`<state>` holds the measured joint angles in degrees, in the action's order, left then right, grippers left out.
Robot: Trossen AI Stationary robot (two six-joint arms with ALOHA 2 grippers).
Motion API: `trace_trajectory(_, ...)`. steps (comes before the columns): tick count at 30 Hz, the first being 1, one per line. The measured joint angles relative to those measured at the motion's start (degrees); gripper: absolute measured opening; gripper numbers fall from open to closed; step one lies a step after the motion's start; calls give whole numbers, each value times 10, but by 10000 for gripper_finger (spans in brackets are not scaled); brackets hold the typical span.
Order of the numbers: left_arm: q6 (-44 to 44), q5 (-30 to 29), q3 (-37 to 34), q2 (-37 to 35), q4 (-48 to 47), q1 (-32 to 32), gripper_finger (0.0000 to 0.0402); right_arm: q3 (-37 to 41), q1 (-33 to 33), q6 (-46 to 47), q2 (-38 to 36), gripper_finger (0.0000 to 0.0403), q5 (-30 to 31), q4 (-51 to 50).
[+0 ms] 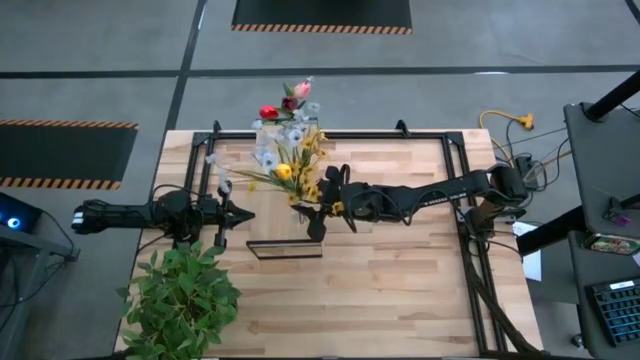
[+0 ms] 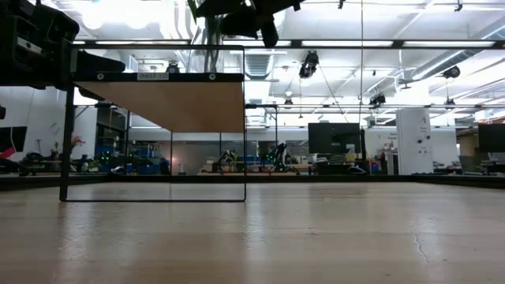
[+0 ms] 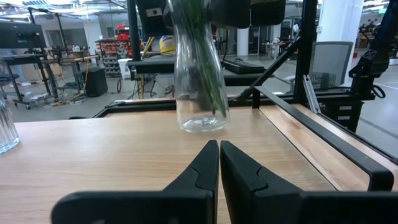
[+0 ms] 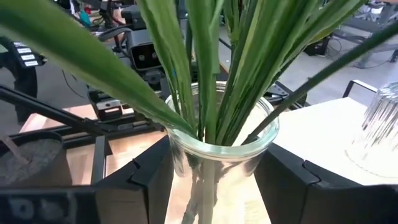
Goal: Pick and place flowers into a vace then onto a shelf
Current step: Put the top transparent vase on the shelf
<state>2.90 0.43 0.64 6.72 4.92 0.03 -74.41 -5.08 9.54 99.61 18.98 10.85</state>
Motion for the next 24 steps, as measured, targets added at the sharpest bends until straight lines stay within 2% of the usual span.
trace_trajectory(15,0,0,0,0,0,0,0,0,0,-8,-3,266,1,-4)
trace_trajectory(24,0,0,0,0,0,0,0,0,-4,-33,-22,267,2,-48)
